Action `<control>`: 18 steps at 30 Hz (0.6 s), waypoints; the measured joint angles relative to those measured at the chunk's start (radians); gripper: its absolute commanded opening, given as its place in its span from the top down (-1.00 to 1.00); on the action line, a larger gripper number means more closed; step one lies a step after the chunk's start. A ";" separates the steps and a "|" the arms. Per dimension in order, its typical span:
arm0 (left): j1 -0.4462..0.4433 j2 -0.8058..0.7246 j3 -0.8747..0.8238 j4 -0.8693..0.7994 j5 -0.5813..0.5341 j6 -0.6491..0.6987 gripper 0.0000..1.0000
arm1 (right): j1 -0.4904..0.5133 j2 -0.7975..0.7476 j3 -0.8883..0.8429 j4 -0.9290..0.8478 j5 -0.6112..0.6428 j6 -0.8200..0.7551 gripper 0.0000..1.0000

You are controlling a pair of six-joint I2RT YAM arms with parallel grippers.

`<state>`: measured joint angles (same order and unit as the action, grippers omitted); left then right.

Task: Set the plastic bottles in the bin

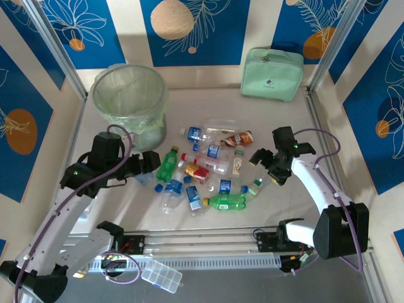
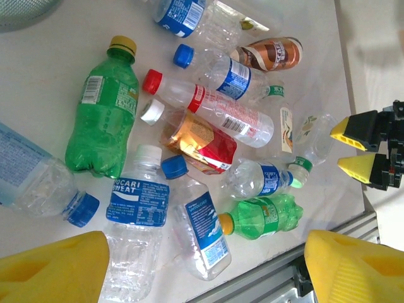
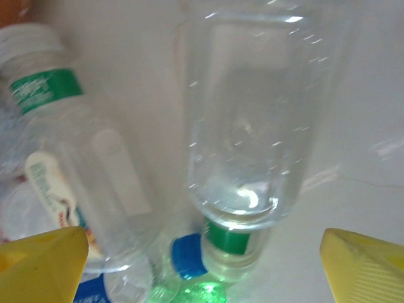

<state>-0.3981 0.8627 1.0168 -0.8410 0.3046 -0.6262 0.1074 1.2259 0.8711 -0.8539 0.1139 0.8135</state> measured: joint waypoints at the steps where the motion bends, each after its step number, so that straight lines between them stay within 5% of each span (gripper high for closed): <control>1: 0.000 0.000 -0.005 0.001 0.002 0.000 -0.62 | -0.010 0.012 0.000 0.003 0.008 0.003 -0.89; 18: 0.000 0.018 -0.042 0.018 -0.002 -0.004 -0.61 | -0.074 0.404 0.180 -0.024 0.137 0.026 -0.70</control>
<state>-0.3985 0.8803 0.9749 -0.8227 0.3031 -0.6300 0.0334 1.6295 1.0508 -0.8780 0.2504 0.8394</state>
